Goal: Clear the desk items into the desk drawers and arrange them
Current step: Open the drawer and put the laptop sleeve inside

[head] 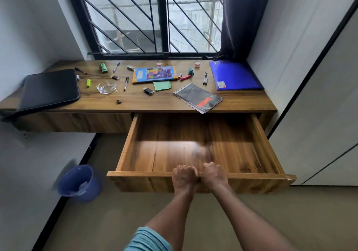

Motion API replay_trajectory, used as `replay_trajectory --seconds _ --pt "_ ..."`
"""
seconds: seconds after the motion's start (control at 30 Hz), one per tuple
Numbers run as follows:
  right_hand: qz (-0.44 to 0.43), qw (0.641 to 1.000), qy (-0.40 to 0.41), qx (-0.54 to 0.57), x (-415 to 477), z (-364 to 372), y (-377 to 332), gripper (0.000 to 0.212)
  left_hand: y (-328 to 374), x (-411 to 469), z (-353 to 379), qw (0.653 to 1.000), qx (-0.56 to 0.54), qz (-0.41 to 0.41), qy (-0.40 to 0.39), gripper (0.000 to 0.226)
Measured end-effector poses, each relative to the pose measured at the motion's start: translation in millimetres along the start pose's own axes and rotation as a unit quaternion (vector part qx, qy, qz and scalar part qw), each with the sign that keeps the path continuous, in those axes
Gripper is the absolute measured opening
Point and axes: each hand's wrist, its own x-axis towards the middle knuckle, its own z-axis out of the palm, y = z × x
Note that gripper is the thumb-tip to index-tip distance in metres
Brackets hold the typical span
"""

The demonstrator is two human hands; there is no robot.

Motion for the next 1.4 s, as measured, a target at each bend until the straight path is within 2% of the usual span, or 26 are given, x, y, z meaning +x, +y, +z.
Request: replay_trajectory --seconds 0.17,0.33,0.53,0.63,0.8,0.9,0.97,1.07,1.1,1.13,1.23,1.27,1.4 --pt "-0.025 0.997 -0.046 -0.051 -23.0 -3.2 -4.9 0.021 -6.9 -26.2 0.6 0.999 0.017 0.036 -0.009 0.022" --pt "-0.061 0.989 -0.097 -0.097 -37.0 -7.4 -7.0 0.019 -12.6 -43.9 4.9 0.999 0.005 0.027 -0.016 0.022" --pt "-0.076 0.966 -0.215 -0.12 -48.4 -14.7 -12.2 0.026 -18.0 -60.2 4.5 0.999 -0.012 0.026 -0.039 0.028" --pt "-0.086 0.941 -0.291 -0.148 -48.1 -19.4 -15.4 0.03 -20.7 -62.0 -0.7 0.998 -0.025 0.012 -0.06 0.032" --pt "-0.087 0.921 -0.337 -0.177 -40.5 -29.1 -17.6 0.061 -20.9 -57.1 -6.6 0.996 -0.038 0.007 -0.082 0.035" --pt "-0.068 0.898 -0.394 -0.184 -31.9 -37.0 -19.1 0.061 -22.9 -49.2 -5.1 0.993 -0.045 -0.003 -0.112 0.035" --pt "-0.039 0.89 -0.422 -0.167 -24.5 -41.6 -19.5 0.068 -27.5 -39.5 -6.8 0.987 -0.067 -0.014 -0.147 0.032" --pt "-0.004 0.902 -0.416 -0.114 -5.5 -37.2 -23.1 0.088 -37.1 -25.1 -14.4 0.965 -0.13 -0.04 -0.226 0.024" --pt "0.01 0.903 -0.42 -0.095 4.9 -32.2 -24.7 0.089 -41.2 -20.3 -17.3 0.956 -0.153 -0.05 -0.245 0.02" --pt "0.024 0.9 -0.427 -0.08 12.0 -28.7 -29.4 0.082 -44.9 -15.8 -21.3 0.949 -0.174 -0.062 -0.254 0.017" --pt "-0.023 0.885 -0.458 -0.084 14.0 -41.2 -61.6 0.025 -59.5 -1.8 -30.1 0.937 -0.242 -0.094 -0.234 0.019" --pt "-0.045 0.883 -0.458 -0.089 16.0 -43.5 -76.5 0.013 -67.0 2.2 -34.2 0.94 -0.245 -0.1 -0.217 0.021" --pt "-0.094 0.895 -0.426 -0.092 37.6 -41.8 -146.5 0.016 -121.4 22.8 -60.3 0.957 -0.233 -0.122 -0.119 0.023"
